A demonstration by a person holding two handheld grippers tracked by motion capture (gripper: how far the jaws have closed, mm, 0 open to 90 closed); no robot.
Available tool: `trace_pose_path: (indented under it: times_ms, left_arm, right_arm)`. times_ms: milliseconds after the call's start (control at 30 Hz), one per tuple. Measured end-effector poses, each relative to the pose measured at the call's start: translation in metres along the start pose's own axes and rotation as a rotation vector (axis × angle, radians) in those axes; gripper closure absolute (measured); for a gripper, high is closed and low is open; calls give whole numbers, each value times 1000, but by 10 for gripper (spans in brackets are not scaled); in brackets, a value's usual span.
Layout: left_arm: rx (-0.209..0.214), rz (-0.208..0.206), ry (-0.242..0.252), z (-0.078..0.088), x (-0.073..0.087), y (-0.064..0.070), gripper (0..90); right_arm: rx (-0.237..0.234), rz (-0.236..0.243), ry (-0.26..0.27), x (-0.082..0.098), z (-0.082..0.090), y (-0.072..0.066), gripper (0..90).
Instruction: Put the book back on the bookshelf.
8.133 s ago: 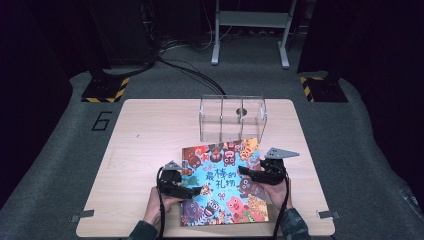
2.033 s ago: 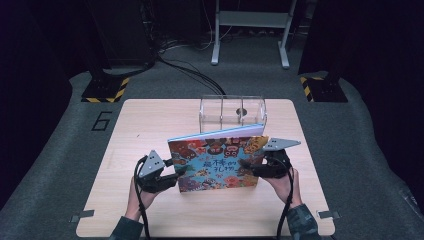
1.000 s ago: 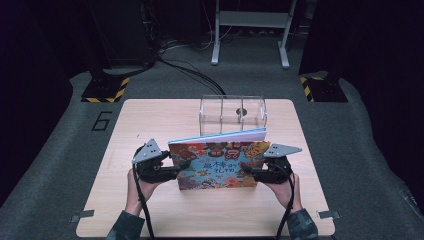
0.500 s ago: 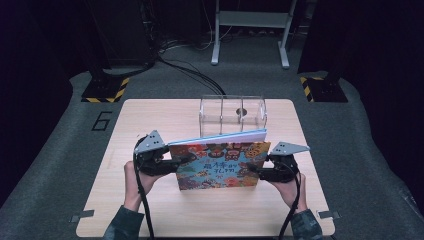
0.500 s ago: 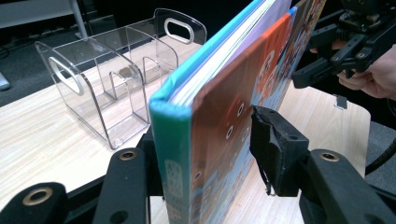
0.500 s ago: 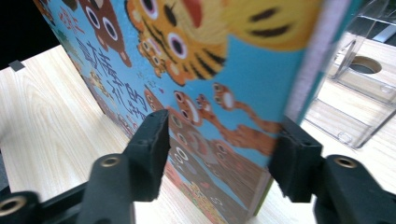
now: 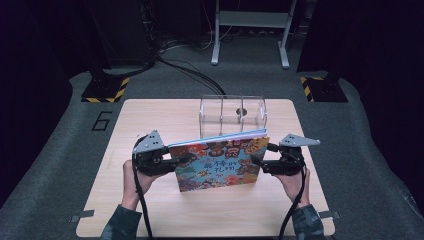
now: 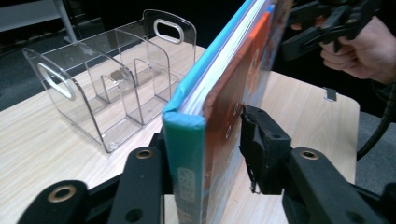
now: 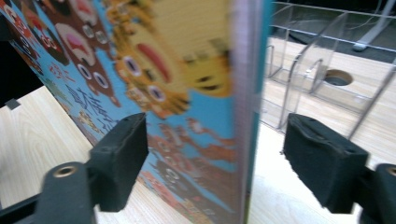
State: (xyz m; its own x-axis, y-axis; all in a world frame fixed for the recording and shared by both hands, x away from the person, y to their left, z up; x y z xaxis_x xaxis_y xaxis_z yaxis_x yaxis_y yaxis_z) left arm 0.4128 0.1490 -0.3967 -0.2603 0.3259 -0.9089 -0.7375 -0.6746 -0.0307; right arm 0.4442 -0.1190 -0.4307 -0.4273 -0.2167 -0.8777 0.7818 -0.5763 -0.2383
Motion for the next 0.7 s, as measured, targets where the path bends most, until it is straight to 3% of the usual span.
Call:
trace_pose_path:
  times_ms: [100, 267, 433, 533, 600, 700]
  left_arm:
    - [4, 0, 2, 1, -1, 1, 645]
    - [8, 10, 28, 2, -6, 1, 659]
    - [11, 3, 27, 1, -13, 3, 650]
    - [43, 18, 53, 0, -22, 6, 652]
    - [28, -15, 37, -2, -26, 7, 654]
    - [42, -37, 17, -5, -31, 12, 656]
  right_arm:
    - [7, 6, -15, -2, -9, -1, 317]
    - [38, 17, -25, -4, -14, 0, 362]
    - [34, 28, -25, -5, -15, 2, 388]
    - [32, 23, -23, -5, -16, 2, 389]
    - [35, 23, -24, -6, -17, 3, 388]
    - [34, 28, -27, -7, -18, 3, 387]
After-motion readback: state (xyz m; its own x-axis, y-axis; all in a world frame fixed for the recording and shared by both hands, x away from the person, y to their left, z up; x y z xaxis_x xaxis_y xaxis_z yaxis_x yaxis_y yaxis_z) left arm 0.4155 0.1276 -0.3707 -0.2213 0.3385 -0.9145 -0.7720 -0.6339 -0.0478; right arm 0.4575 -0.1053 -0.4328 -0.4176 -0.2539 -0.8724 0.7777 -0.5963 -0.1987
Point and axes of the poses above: each handheld gripper's, and its own axes: z roughly backward along the jaws, x roughly out of its underside, y roughly to its right, the point moved 9 cm from there along -z, roughly forward along the jaws, and after that the axes turned 11 degrees about -x, right-handed, at the moved point
